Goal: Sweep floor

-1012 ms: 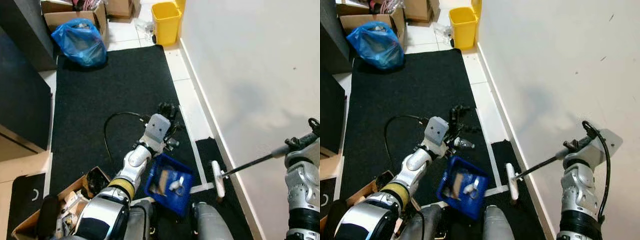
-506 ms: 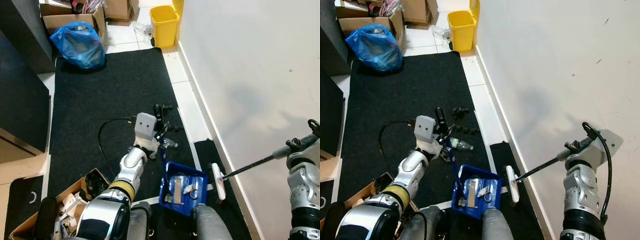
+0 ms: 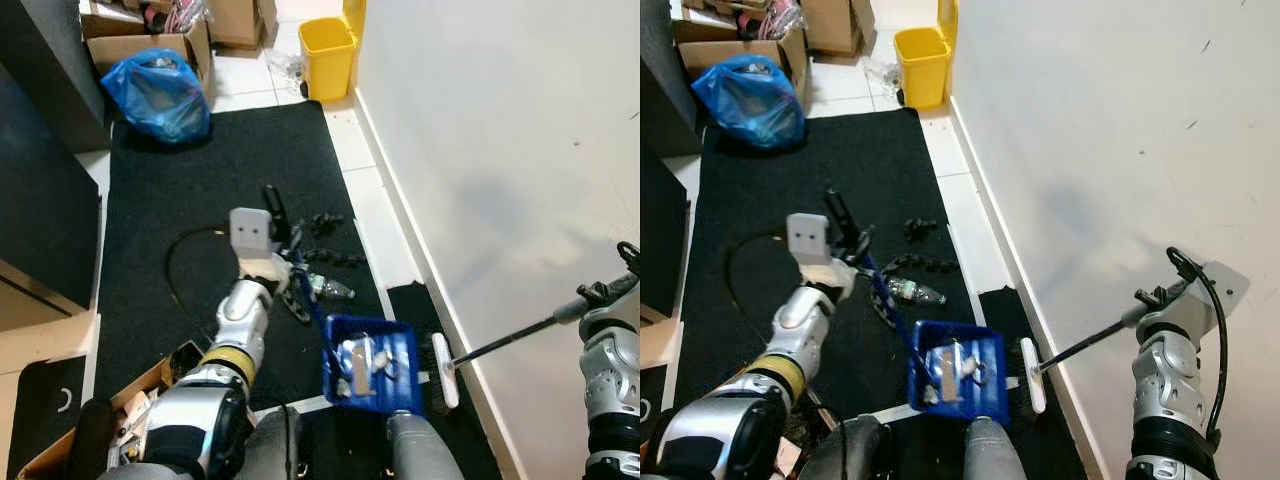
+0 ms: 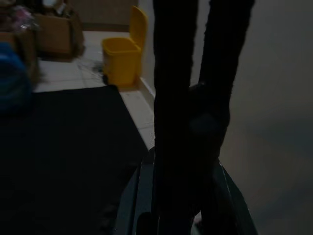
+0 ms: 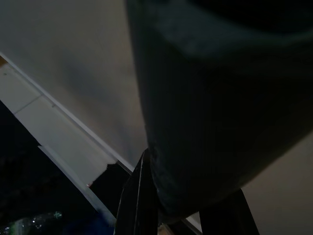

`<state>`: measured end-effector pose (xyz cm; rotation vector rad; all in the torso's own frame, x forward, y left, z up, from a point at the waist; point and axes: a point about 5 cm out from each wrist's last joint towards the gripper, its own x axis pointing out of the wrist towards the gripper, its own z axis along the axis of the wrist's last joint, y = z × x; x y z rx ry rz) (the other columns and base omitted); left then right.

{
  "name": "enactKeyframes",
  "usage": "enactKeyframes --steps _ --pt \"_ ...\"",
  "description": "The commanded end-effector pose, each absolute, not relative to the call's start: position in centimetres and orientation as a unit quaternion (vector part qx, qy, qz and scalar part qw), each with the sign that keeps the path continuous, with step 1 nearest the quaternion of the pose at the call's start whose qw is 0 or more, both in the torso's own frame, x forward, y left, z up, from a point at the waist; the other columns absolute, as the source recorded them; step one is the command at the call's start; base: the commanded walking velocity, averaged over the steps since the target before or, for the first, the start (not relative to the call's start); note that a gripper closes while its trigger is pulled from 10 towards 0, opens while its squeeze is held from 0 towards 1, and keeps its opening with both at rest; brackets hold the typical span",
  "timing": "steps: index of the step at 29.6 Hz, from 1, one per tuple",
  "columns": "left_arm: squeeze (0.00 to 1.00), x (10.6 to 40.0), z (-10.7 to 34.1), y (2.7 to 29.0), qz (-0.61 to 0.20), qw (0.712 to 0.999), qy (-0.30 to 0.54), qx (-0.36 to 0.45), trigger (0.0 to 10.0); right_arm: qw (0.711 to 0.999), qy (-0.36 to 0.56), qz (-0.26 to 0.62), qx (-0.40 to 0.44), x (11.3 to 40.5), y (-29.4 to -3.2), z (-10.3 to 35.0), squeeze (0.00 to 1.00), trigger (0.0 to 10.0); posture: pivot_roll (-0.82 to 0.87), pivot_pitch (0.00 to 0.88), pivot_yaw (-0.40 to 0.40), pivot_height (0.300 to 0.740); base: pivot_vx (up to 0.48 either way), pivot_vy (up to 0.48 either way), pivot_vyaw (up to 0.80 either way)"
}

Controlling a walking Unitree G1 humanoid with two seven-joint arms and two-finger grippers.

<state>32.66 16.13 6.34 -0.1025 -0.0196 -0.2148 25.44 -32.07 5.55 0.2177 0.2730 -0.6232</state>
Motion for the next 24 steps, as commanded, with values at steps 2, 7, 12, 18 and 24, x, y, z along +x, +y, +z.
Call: enactKeyframes --steps 2,7,12,18,24 --pt "0.00 32.6 6.7 17.9 -0.079 0.995 -0.023 -0.053 10.0 0.935 0.146 -0.313 0.076 25.2 -32.8 5.3 0.00 10.0 -0.01 0.042 -0.074 0.740 0.000 0.000 0.00" --pt "0.00 32.5 7.0 18.9 -0.064 0.996 -0.034 -0.054 10.0 0.936 0.151 -0.308 0.074 25.4 -32.7 5.1 0.00 10.0 0.00 0.037 -0.077 0.740 0.000 0.000 0.00" --pt "0.00 32.6 7.7 19.8 -0.052 0.995 -0.059 -0.063 10.0 0.940 0.164 -0.293 0.059 25.8 -32.3 4.8 0.00 10.0 0.02 0.026 -0.083 0.740 0.000 0.000 0.00" --pt "0.00 33.0 9.0 20.5 -0.038 0.992 -0.093 -0.081 10.0 0.949 0.168 -0.261 0.057 26.4 -31.6 4.5 0.00 10.0 0.04 0.024 -0.086 0.740 0.000 0.000 0.51" --pt "0.00 33.8 10.7 20.5 -0.038 0.987 -0.128 -0.088 10.0 0.951 0.173 -0.251 0.059 26.6 -30.9 4.1 0.00 10.0 0.05 0.019 -0.083 0.740 0.000 0.000 0.77"
